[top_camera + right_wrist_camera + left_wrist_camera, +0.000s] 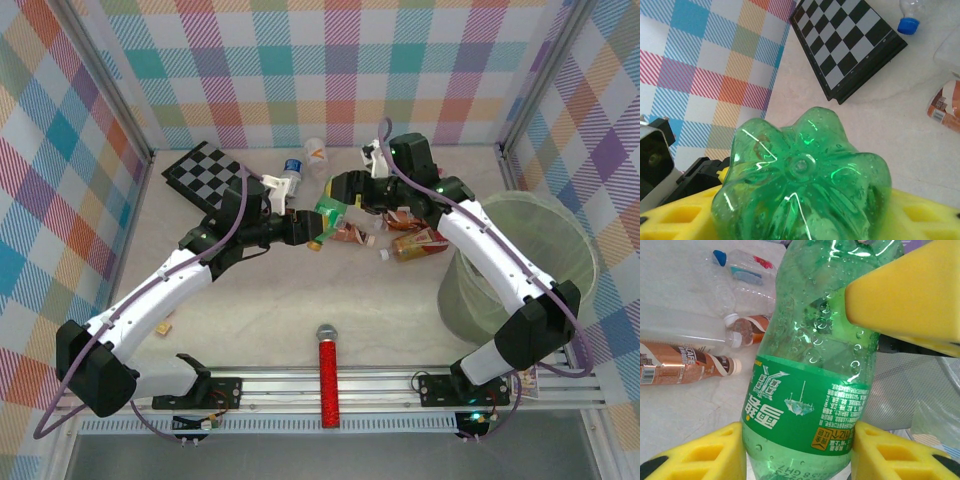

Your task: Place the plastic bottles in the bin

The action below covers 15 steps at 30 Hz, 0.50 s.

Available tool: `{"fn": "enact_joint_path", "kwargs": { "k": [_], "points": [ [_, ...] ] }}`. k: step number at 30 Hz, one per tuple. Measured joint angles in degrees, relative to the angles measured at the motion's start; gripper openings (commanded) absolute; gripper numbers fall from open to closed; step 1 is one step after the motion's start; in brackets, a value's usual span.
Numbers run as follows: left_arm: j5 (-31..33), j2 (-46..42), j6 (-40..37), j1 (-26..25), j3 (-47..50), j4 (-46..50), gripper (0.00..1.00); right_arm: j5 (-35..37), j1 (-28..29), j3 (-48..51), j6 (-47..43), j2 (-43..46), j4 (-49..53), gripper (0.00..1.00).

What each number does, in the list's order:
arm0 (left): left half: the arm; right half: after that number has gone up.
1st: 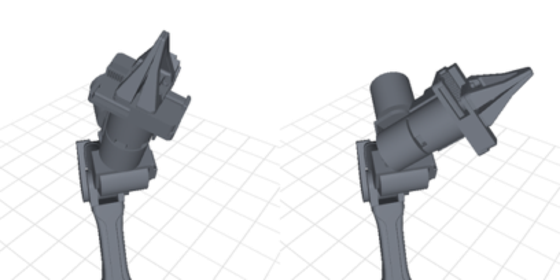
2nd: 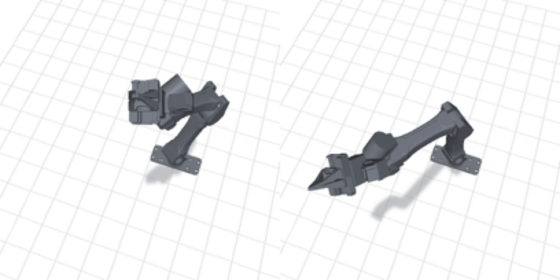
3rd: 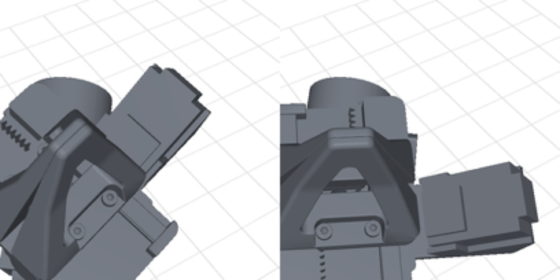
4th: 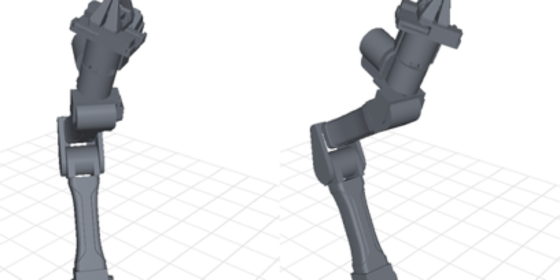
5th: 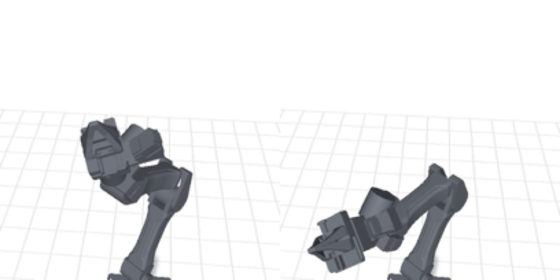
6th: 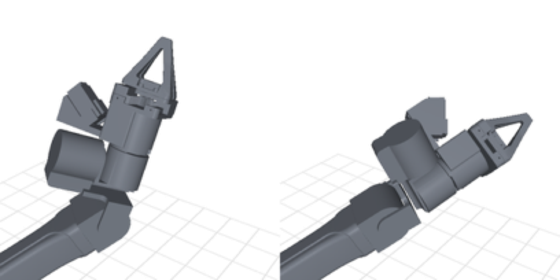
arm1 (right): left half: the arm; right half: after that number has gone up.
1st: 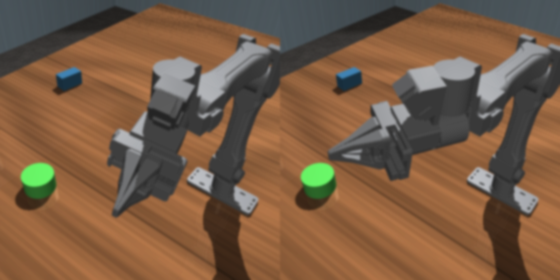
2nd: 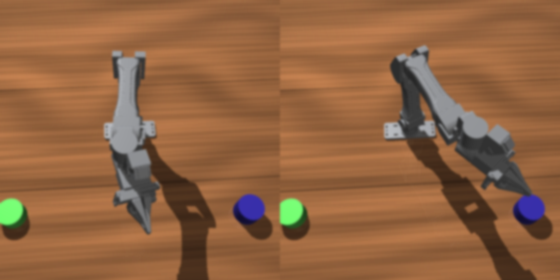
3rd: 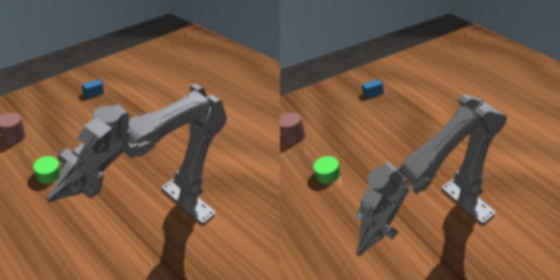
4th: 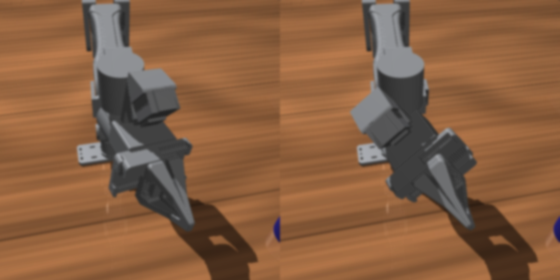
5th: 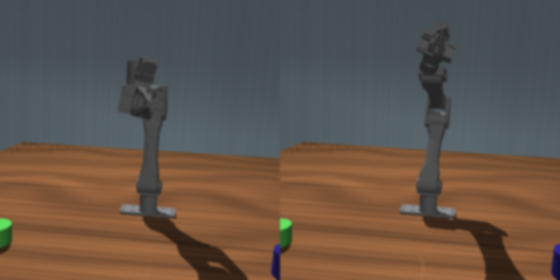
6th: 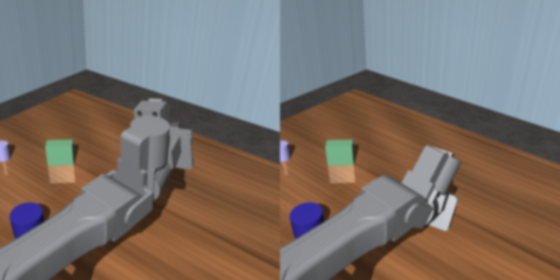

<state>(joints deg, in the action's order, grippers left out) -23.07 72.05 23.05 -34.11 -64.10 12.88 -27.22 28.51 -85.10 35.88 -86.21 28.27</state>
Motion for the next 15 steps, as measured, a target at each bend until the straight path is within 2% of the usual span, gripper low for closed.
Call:
{"fn": "enact_joint_path", "kwargs": {
  "k": [3, 5, 7, 10, 15],
  "points": [
    [0.1, 0.0, 0.1, 0.0, 0.0, 0.0, 0.51, 0.2, 0.0, 0.0, 0.1, 0.0, -0.1, 0.54],
    [0.1, 0.0, 0.0, 0.0, 0.0, 0.0, 0.6, 0.2, 0.0, 0.0, 0.1, 0.0, -0.2, 0.54],
    [0.0, 0.0, -0.2, -0.1, 0.1, -0.2, 0.79, 0.3, 0.0, 0.0, 0.1, 0.0, -0.2, 0.54],
    [0.0, -0.8, -0.6, -0.2, 1.3, -1.3, 1.0, 1.5, 0.0, -0.1, -0.8, 0.0, 0.7, 0.53],
    [0.2, -3.3, -1.3, -0.3, 3.3, -0.7, 1.0, 4.5, -0.3, -3.9, -3.3, 0.0, 6.2, 0.51]
  ]
}}
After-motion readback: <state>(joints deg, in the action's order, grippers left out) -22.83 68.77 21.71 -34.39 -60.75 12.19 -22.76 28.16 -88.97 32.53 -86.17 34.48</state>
